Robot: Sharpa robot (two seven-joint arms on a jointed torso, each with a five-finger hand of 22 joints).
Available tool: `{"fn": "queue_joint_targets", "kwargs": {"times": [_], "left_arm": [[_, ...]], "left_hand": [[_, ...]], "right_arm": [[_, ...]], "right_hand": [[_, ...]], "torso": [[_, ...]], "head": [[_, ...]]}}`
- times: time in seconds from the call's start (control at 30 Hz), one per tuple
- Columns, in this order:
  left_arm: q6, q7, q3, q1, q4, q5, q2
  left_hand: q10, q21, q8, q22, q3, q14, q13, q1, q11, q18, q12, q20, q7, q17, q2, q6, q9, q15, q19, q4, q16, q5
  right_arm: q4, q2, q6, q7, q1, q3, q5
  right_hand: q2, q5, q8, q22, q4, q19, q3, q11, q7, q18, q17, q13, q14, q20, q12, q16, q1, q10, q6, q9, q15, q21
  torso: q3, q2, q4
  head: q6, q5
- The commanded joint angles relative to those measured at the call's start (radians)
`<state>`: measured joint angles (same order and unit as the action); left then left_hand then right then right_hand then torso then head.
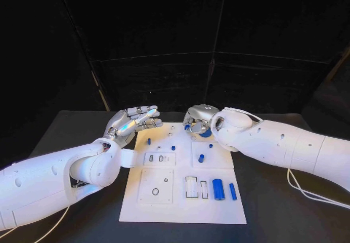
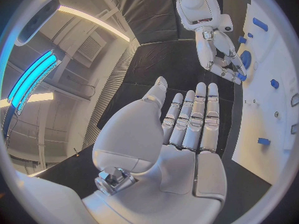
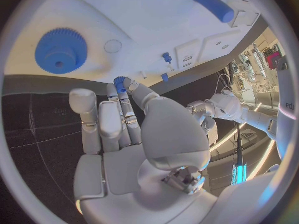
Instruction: Assemble the parts on the task board
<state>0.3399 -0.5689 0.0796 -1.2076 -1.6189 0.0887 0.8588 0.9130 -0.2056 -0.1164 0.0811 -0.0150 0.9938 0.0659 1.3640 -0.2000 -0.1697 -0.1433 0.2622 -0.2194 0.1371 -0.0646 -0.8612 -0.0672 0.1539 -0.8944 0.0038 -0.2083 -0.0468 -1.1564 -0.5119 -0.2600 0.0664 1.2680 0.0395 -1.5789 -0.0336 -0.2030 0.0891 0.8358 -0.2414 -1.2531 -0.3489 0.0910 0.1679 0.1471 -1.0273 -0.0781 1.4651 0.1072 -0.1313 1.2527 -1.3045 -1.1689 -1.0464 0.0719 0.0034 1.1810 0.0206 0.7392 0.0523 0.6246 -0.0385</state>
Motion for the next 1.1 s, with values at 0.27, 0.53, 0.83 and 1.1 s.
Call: {"fn": "queue_joint_targets", "kwargs": {"times": [0.27,0.53,0.83,1.1], "left_arm": [[-0.009,-0.008,-0.001,-0.003,0.007,0.008,-0.012],[-0.007,-0.007,-0.001,-0.005,0.004,0.009,-0.011],[-0.004,-0.005,-0.001,-0.008,0.0,0.009,-0.009],[0.0,-0.001,-0.001,-0.01,-0.002,0.009,-0.01]], "left_hand": [[0.004,0.007,0.005,-0.002,-0.007,0.003,-0.002,-0.011,-0.001,-0.013,0.006,0.0,-0.031,0.002,-0.002,-0.007,0.001,0.0,-0.005,0.003,0.003,-0.002],[0.004,0.008,0.005,-0.002,-0.009,0.003,-0.002,-0.013,-0.001,-0.013,0.006,0.0,-0.031,0.002,-0.002,-0.007,0.001,0.0,-0.005,0.004,0.004,-0.002],[0.004,0.008,0.005,-0.003,-0.009,0.003,-0.002,-0.013,-0.001,-0.013,0.006,0.0,-0.031,0.002,-0.002,-0.007,0.001,0.0,-0.006,0.003,0.004,-0.002],[0.004,0.009,0.006,-0.003,-0.008,0.003,-0.002,-0.012,-0.001,-0.013,0.007,0.0,-0.031,0.002,-0.004,-0.007,0.001,0.0,-0.006,0.002,0.005,-0.002]], "right_arm": [[0.09,0.081,-0.056,-0.035,0.002,-0.001,0.024],[0.131,0.123,-0.026,-0.038,0.002,-0.001,0.025],[0.148,0.141,-0.009,-0.038,0.003,-0.001,0.024],[0.167,0.157,-0.003,-0.036,0.003,-0.001,0.019]], "right_hand": [[0.009,0.011,-0.002,0.003,0.003,-0.001,-0.011,0.0,-0.001,-0.012,-0.003,0.001,0.022,-0.004,0.005,0.007,0.005,-0.001,-0.004,-0.002,-0.002,0.006],[0.013,0.014,-0.004,0.005,0.005,-0.001,-0.014,0.0,-0.001,-0.013,-0.003,0.001,0.022,-0.004,0.007,0.008,0.007,0.001,-0.002,-0.003,-0.002,0.008],[0.013,0.014,-0.004,0.005,0.005,-0.001,-0.014,0.0,-0.001,-0.013,-0.003,0.001,0.022,-0.004,0.007,0.008,0.007,0.001,-0.002,-0.003,-0.002,0.008],[0.014,0.016,-0.004,0.007,0.008,-0.001,-0.016,0.0,-0.001,-0.013,-0.006,0.001,0.022,-0.004,0.009,0.01,0.009,0.001,-0.002,-0.003,-0.001,0.011]], "torso": [[0.0003,0.004,0.0037],[0.0023,0.009,0.0059],[0.0034,0.011,0.0054],[0.0033,0.012,0.0067]], "head": [[0.002,0.005],[0.002,0.005],[0.003,0.008],[0.001,0.012]]}}
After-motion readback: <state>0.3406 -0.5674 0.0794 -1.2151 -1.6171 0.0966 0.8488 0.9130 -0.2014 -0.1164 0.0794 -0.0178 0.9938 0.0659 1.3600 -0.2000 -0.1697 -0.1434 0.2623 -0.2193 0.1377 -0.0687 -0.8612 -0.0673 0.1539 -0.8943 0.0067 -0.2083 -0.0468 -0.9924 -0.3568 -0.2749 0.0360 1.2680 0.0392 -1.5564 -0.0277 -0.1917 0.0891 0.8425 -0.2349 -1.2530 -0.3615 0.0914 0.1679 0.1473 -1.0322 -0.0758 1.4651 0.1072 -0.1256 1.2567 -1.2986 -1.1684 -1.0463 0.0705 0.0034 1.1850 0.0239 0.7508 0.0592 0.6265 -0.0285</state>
